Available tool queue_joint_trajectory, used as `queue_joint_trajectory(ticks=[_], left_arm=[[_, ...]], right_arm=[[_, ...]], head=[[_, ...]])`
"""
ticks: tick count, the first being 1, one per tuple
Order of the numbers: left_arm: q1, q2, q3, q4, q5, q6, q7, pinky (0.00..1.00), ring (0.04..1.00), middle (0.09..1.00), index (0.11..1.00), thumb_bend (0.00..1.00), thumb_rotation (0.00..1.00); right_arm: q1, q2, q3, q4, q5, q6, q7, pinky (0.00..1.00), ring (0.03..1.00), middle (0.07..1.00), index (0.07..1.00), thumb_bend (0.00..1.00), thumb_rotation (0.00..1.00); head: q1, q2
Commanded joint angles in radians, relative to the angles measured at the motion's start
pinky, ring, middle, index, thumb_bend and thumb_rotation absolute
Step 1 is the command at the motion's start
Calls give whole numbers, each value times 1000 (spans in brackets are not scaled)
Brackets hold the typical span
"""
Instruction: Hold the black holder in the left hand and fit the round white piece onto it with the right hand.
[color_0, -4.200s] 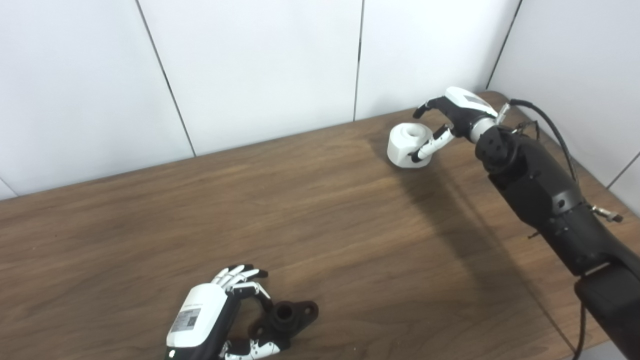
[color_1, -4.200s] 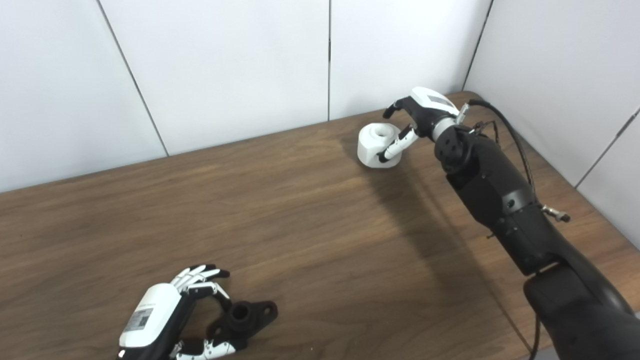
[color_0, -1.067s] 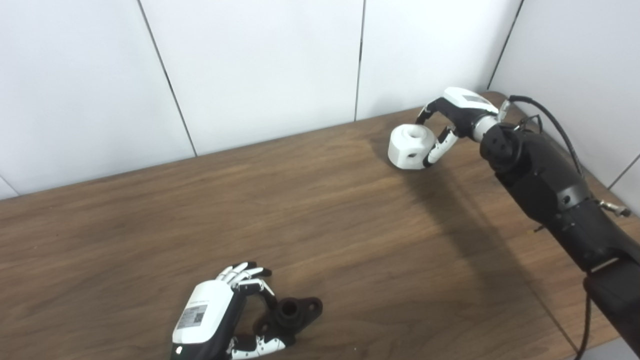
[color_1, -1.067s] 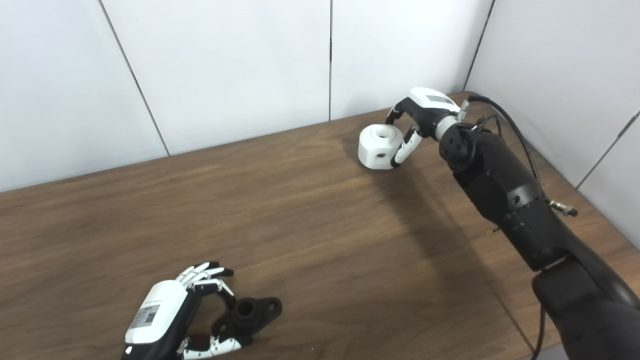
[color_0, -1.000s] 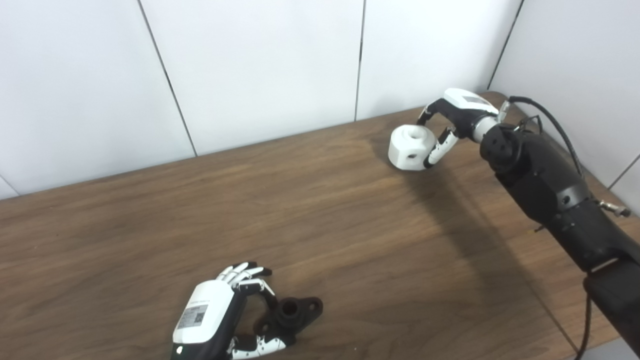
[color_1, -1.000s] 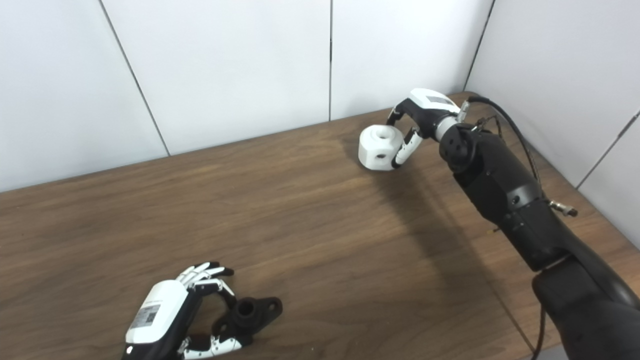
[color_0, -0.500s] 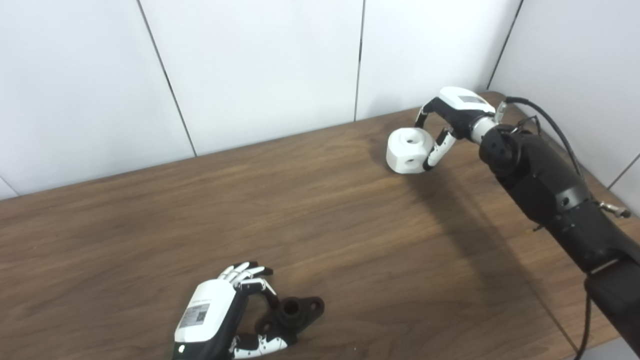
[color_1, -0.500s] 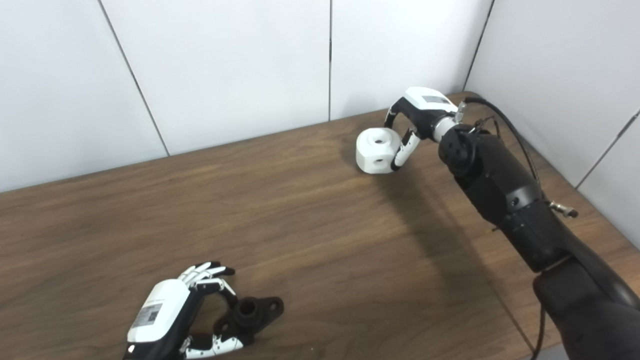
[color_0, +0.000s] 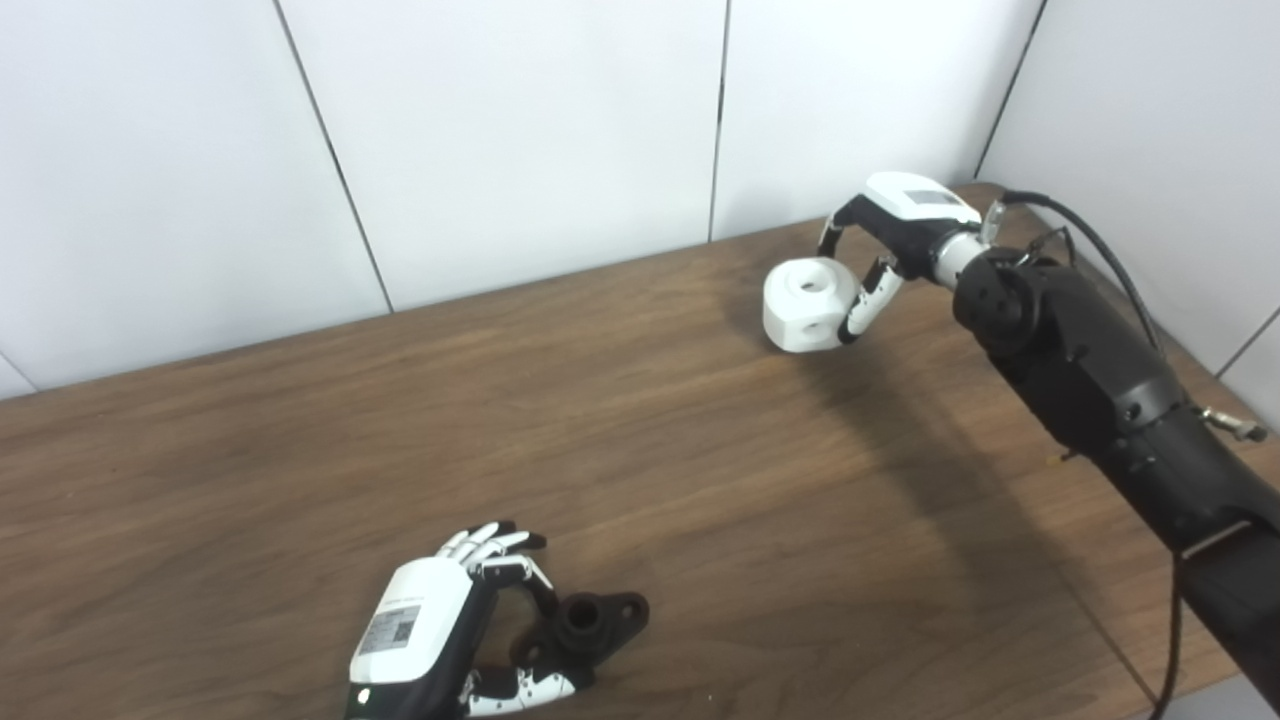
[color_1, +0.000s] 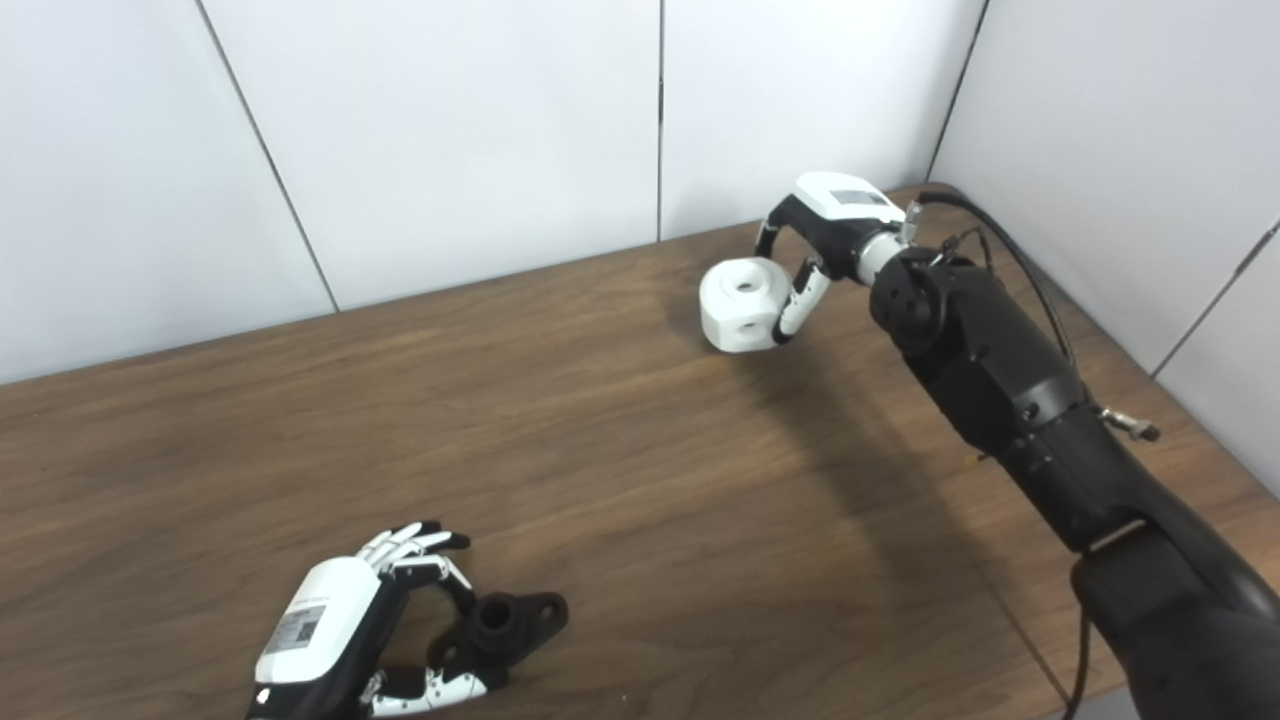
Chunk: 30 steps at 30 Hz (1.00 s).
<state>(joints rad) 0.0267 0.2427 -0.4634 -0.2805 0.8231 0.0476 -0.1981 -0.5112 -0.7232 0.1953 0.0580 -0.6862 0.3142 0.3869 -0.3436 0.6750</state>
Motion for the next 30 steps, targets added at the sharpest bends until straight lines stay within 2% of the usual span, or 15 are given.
queue_joint_trajectory(ticks=[1, 10, 16, 20, 25, 30], left_arm=[[33, 13, -18, 38, -13, 28, -74, 889, 901, 817, 486, 517, 51], [34, 14, -20, 47, -7, 23, -67, 892, 898, 816, 486, 518, 50], [30, 10, -23, 47, 1, 30, -72, 886, 895, 816, 486, 518, 50], [26, 4, -27, 49, 10, 29, -68, 882, 892, 814, 486, 518, 50], [18, -12, -36, 51, 21, 33, -64, 872, 885, 806, 486, 519, 51], [9, -25, -45, 36, 37, 53, -87, 885, 887, 809, 486, 518, 51]], right_arm=[[-29, -42, -19, -88, -19, 24, 21, 939, 940, 817, 486, 523, 131], [29, -22, -36, -367, -30, 98, 132, 872, 930, 820, 485, 523, 131], [68, 7, -45, -533, -45, 152, 234, 852, 932, 820, 485, 523, 130], [89, 46, -75, -606, -52, 155, 313, 874, 941, 826, 485, 522, 130], [114, 77, -107, -689, -4, 155, 382, 873, 939, 822, 485, 522, 130], [125, 119, -137, -748, 20, 155, 464, 899, 951, 824, 484, 522, 130]], head=[[0, 2], [46, -4], [84, 10], [140, 39], [201, 73], [226, 97]])
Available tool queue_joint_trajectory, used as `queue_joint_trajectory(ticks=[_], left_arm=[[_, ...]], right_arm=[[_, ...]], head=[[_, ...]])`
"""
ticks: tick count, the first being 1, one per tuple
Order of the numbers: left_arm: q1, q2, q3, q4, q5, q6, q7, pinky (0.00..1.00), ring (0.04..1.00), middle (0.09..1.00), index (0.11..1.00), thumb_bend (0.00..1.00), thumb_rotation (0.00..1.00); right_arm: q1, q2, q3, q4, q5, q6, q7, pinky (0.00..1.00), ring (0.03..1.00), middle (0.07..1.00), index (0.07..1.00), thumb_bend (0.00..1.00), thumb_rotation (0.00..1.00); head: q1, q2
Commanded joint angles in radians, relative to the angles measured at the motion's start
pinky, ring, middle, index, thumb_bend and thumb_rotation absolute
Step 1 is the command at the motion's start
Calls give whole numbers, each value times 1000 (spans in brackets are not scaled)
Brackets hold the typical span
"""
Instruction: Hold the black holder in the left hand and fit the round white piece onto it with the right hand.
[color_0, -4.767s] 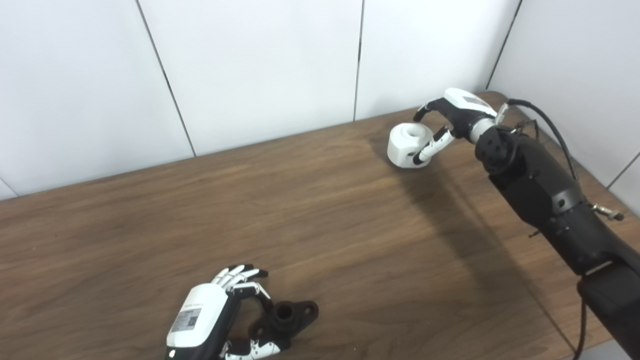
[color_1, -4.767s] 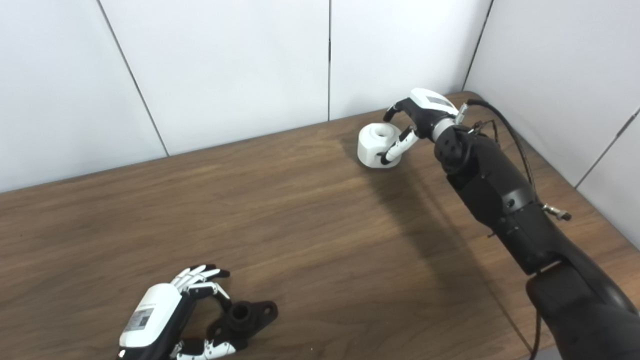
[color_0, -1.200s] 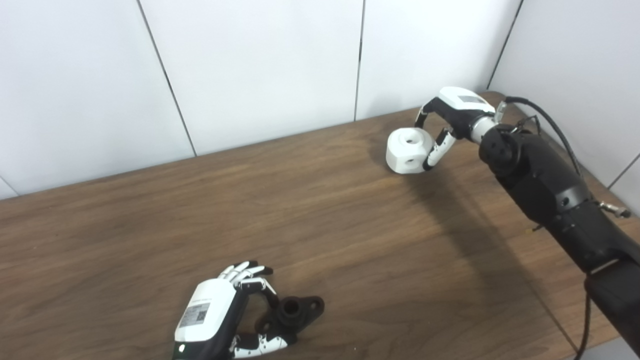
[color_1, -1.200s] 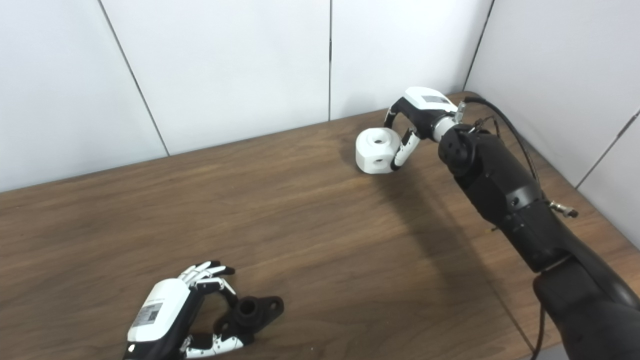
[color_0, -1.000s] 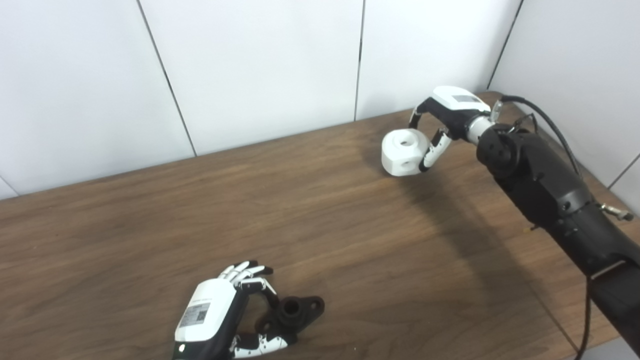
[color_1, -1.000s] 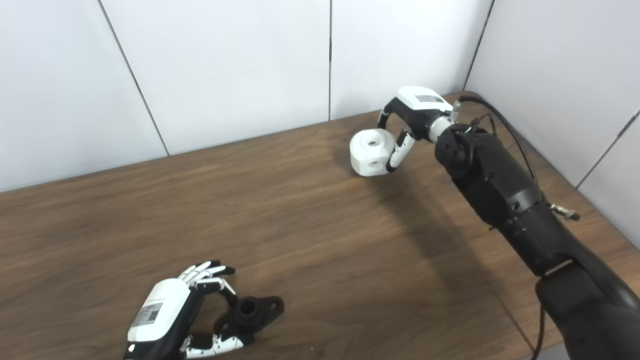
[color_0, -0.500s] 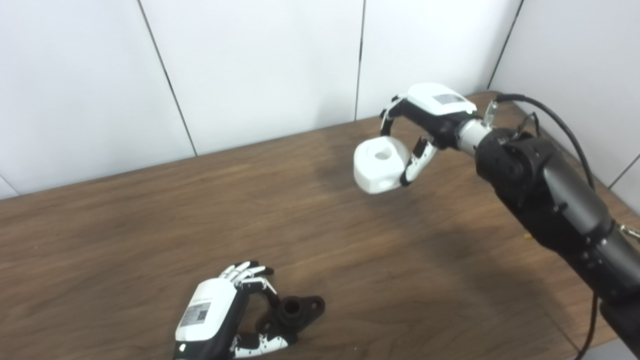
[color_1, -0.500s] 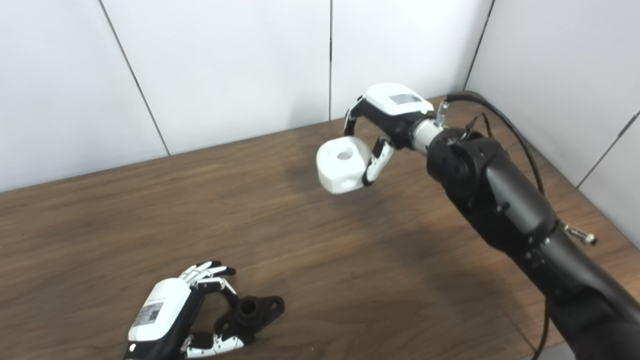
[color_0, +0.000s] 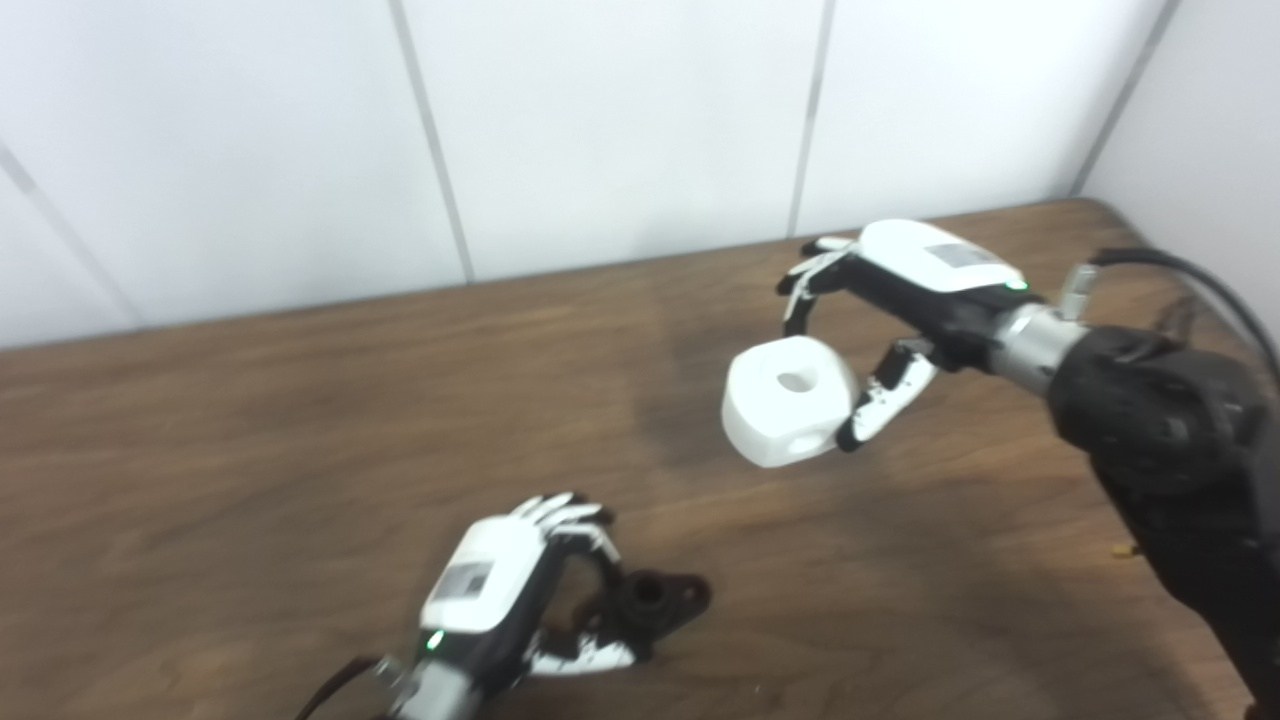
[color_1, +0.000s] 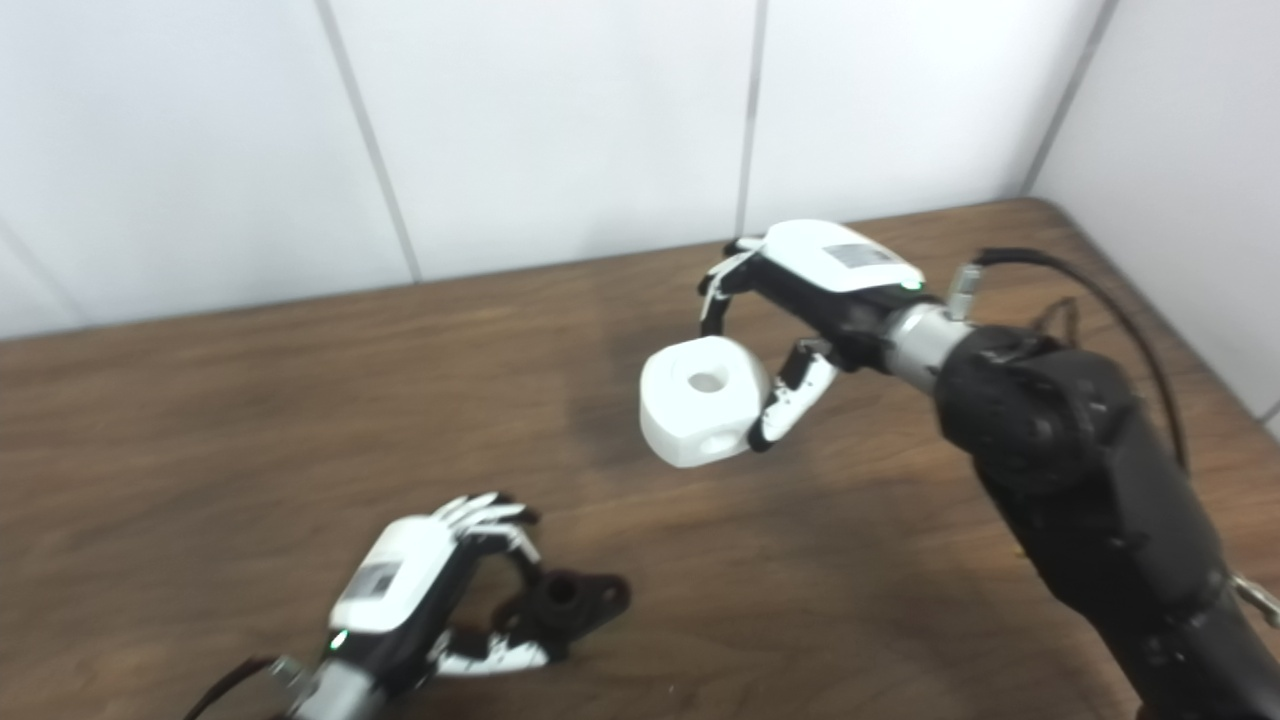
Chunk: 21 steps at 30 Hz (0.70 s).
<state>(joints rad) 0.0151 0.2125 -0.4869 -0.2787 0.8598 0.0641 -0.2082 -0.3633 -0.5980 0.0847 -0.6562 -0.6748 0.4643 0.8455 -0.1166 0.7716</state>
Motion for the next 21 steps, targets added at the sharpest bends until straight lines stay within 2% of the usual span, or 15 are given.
queue_joint_trajectory(ticks=[1, 8, 17, 21], left_arm=[[19, 3, -22, 32, 4, 40, -80, 884, 886, 808, 486, 518, 50], [10, -2, -23, 36, 10, 32, -74, 865, 874, 799, 486, 519, 50], [-5, -9, -17, 25, 10, 55, -102, 879, 881, 807, 486, 519, 51], [-13, -11, -15, 23, 11, 57, -110, 881, 881, 807, 486, 518, 51]], right_arm=[[-22, 0, -27, -46, 12, 5, 19, 901, 952, 824, 484, 522, 130], [-20, 58, -17, -122, -10, 5, 119, 904, 948, 822, 484, 522, 131], [-22, 96, 36, -124, -57, 3, 137, 946, 936, 824, 483, 523, 133], [-27, 108, 55, -124, -59, 2, 135, 950, 937, 820, 483, 523, 133]], head=[[3, 6], [1, 29], [34, 92], [37, 102]])
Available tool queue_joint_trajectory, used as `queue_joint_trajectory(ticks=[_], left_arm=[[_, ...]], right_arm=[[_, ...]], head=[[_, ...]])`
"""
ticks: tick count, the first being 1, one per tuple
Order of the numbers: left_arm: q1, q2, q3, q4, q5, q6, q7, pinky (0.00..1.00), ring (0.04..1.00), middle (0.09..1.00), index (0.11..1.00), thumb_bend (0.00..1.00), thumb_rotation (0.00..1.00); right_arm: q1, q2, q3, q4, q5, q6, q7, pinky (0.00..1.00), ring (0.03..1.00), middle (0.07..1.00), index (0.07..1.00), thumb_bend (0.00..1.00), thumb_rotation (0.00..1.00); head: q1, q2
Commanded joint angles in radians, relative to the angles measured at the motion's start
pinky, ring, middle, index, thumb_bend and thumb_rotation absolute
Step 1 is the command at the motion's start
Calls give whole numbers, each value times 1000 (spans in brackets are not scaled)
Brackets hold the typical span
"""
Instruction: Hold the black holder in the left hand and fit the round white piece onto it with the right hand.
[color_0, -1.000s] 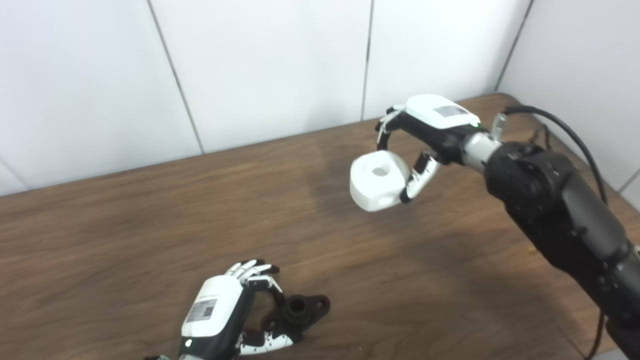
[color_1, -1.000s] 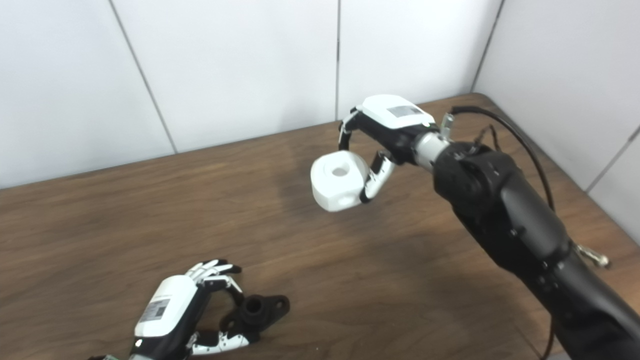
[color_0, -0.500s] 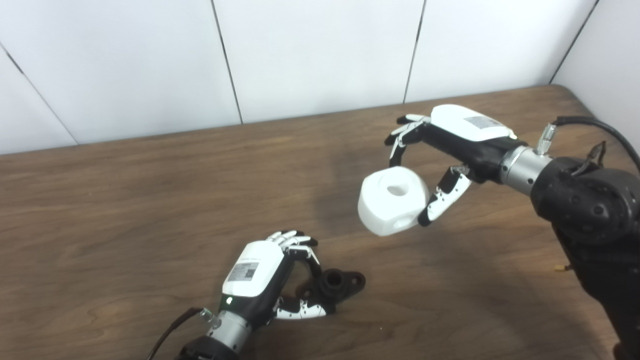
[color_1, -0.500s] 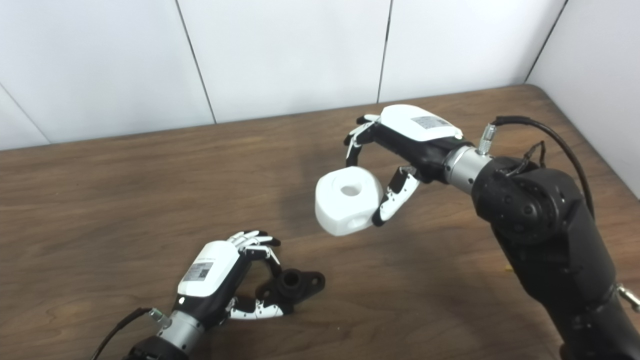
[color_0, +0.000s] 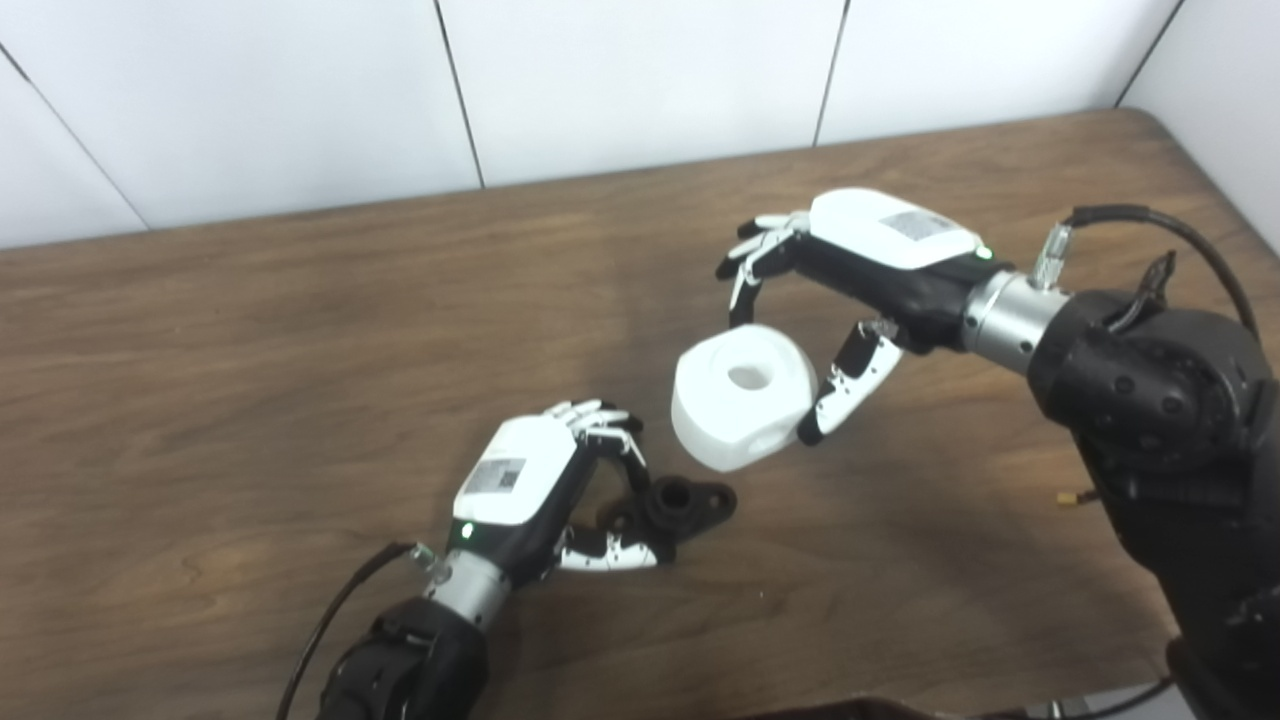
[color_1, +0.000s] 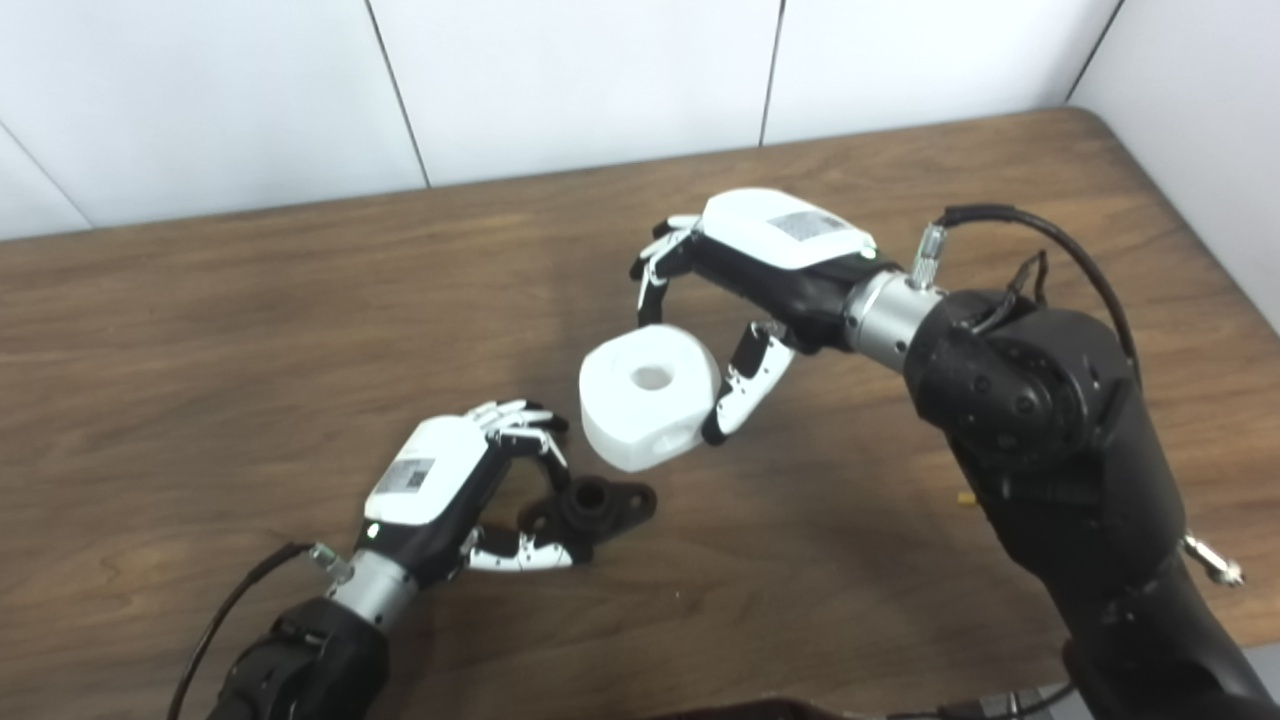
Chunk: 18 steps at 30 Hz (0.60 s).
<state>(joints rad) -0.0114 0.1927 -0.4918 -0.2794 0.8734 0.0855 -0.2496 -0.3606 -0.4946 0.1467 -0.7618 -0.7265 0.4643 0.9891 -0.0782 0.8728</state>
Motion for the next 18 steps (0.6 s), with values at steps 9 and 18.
queue_joint_trajectory(ticks=[9, 18], left_arm=[[2, 7, -10, 7, 6, 55, -100, 873, 884, 813, 486, 518, 52], [0, 3, -11, -3, 11, 66, -113, 873, 879, 809, 486, 518, 52]], right_arm=[[-36, 35, 46, 7, -22, -15, -29, 933, 933, 812, 483, 524, 135], [-18, 43, 76, 52, -9, -45, -82, 946, 928, 800, 483, 524, 134]], head=[[7, 25], [13, 31]])
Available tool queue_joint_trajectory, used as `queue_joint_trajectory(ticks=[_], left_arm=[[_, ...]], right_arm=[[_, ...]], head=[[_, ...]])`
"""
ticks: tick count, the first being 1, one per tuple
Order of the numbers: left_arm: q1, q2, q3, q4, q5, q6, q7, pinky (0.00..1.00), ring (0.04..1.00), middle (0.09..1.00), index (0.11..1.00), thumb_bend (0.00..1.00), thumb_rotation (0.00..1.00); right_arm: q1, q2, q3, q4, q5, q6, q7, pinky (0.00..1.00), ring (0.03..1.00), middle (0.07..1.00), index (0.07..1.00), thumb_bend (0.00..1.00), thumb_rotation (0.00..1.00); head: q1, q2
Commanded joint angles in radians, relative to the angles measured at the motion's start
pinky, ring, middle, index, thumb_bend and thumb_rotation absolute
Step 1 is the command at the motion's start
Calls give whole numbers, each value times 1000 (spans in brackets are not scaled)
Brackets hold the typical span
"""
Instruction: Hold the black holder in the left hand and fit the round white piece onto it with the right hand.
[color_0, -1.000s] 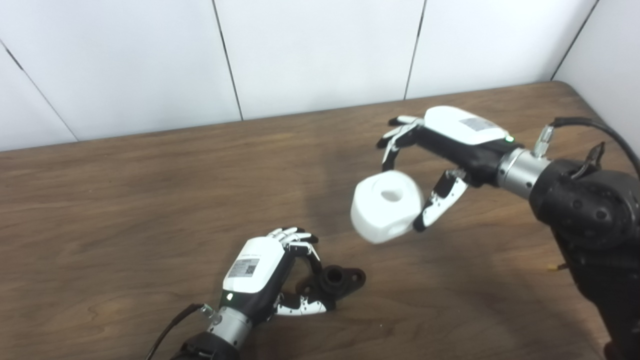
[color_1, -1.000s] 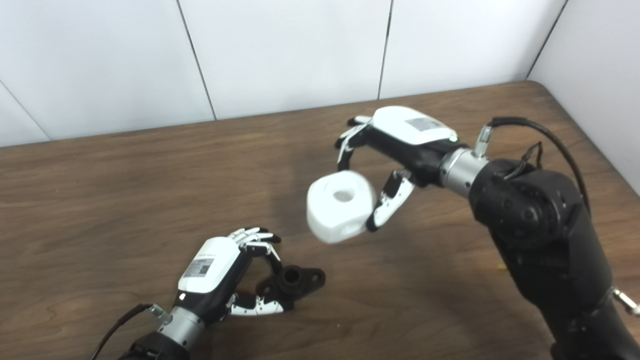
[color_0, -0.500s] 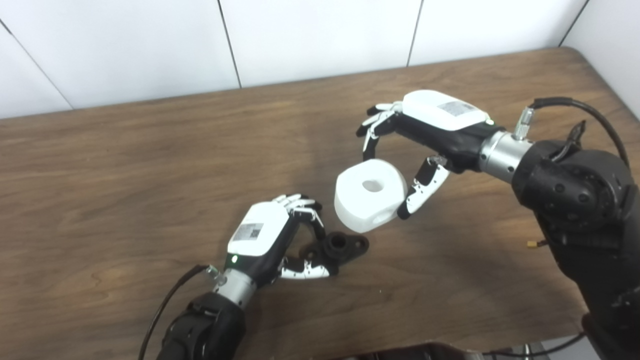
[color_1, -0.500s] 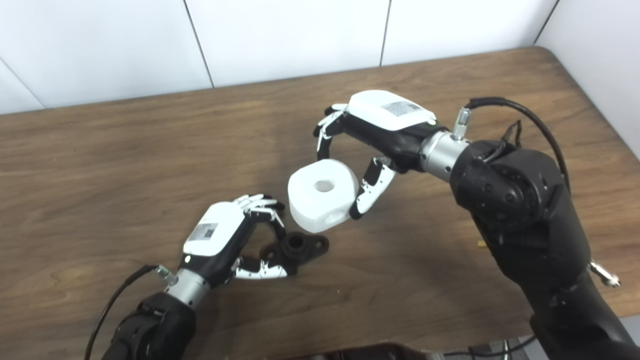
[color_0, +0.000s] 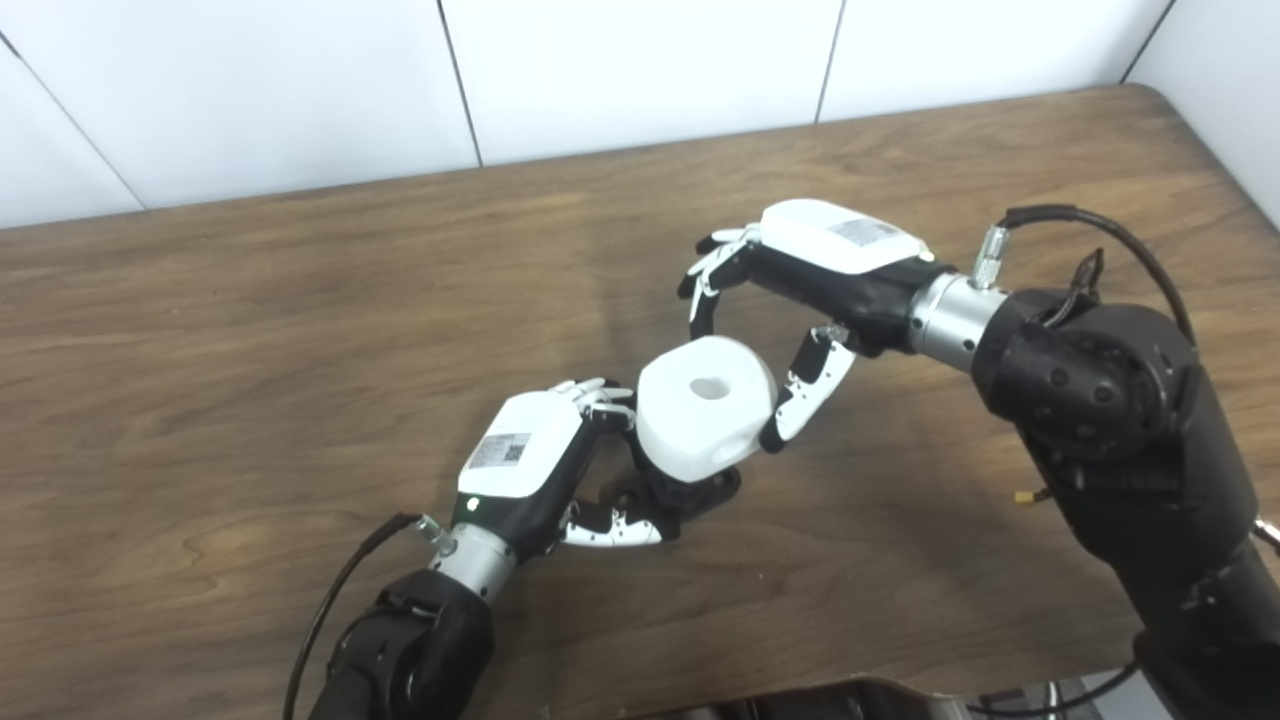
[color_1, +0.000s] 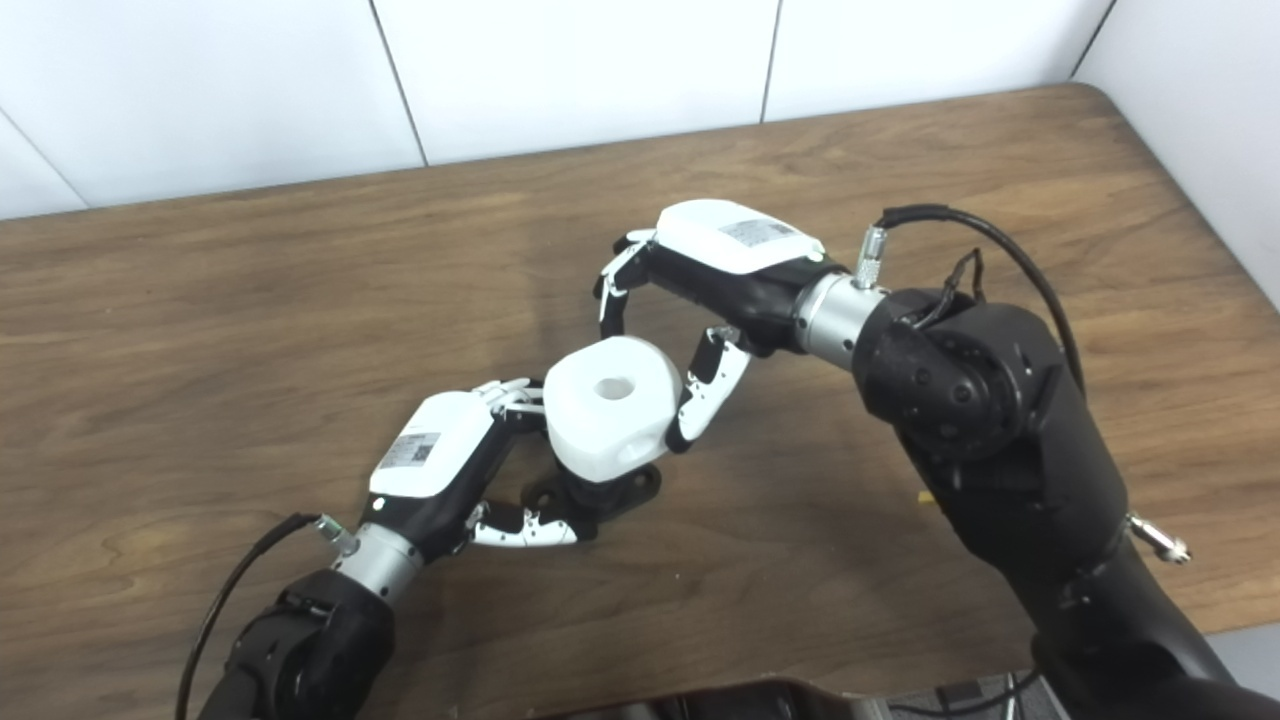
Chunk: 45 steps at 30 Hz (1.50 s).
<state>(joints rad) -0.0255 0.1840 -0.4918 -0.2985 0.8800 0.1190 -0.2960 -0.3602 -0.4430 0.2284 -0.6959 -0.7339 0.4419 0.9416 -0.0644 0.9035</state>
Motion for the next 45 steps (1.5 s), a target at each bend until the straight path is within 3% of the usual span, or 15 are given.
queue_joint_trajectory(ticks=[1, 15, 45], left_arm=[[14, 12, -11, 16, 3, 33, -67, 873, 879, 809, 486, 518, 52], [11, 10, -7, 9, -1, 47, -83, 872, 882, 812, 486, 518, 52], [4, 8, -9, 29, 3, 33, -73, 868, 879, 810, 486, 518, 52]], right_arm=[[-17, -9, -3, -12, 0, -27, -38, 946, 928, 800, 483, 525, 134], [3, 5, 29, 15, -37, -27, -48, 978, 956, 814, 483, 525, 138], [44, 42, 31, -28, -36, -53, -99, 959, 938, 807, 482, 526, 140]], head=[[-1, 1], [-12, 8], [-14, -1]])
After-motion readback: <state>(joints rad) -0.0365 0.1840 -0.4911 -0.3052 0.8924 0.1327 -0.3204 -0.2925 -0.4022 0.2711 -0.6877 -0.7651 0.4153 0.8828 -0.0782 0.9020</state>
